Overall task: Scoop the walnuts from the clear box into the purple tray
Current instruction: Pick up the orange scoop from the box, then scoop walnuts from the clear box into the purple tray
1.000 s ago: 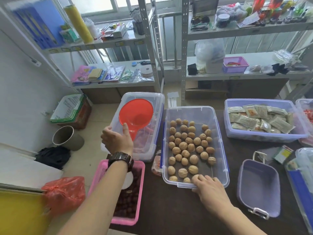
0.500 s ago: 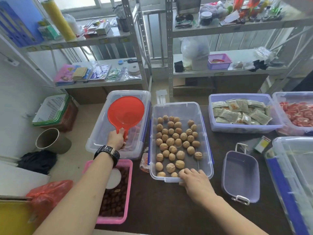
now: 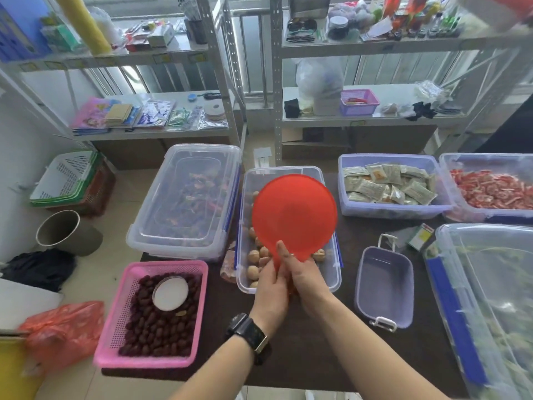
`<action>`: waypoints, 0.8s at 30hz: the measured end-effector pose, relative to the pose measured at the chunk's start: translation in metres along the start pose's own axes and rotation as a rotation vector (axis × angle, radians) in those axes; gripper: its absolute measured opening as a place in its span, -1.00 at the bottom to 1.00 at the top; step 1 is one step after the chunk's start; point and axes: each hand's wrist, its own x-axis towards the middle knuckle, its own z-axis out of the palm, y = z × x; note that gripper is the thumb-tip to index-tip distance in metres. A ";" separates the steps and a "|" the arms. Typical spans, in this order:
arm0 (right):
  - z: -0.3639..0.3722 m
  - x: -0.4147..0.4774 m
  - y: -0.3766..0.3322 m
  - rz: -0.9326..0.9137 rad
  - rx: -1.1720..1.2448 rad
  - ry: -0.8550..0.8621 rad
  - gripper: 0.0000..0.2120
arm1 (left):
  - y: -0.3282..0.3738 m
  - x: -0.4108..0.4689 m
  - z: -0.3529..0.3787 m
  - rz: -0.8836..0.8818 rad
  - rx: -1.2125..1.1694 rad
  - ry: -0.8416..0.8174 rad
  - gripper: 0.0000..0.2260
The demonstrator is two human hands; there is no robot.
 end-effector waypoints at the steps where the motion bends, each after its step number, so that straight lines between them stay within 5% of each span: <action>1: -0.001 0.000 -0.002 -0.010 0.015 0.059 -0.76 | -0.005 -0.004 0.005 0.003 0.012 -0.025 -0.78; 4: -0.013 0.000 -0.002 0.000 0.020 0.073 -0.80 | -0.020 -0.013 0.000 0.068 0.281 -0.140 -0.69; 6: -0.022 -0.001 -0.004 -0.013 -0.019 0.092 -0.86 | -0.032 -0.019 -0.013 0.217 0.700 -0.125 -0.66; 8: -0.029 -0.003 -0.009 -0.011 0.012 0.102 -0.74 | -0.046 -0.022 -0.023 0.424 1.073 -0.065 -0.70; 11: -0.040 -0.002 -0.020 -0.003 0.032 0.095 -0.61 | -0.060 -0.013 -0.034 0.442 1.311 -0.148 -0.67; 24: -0.058 -0.009 -0.022 -0.026 0.027 0.077 -0.66 | -0.043 0.047 -0.042 0.312 1.491 -0.307 -0.81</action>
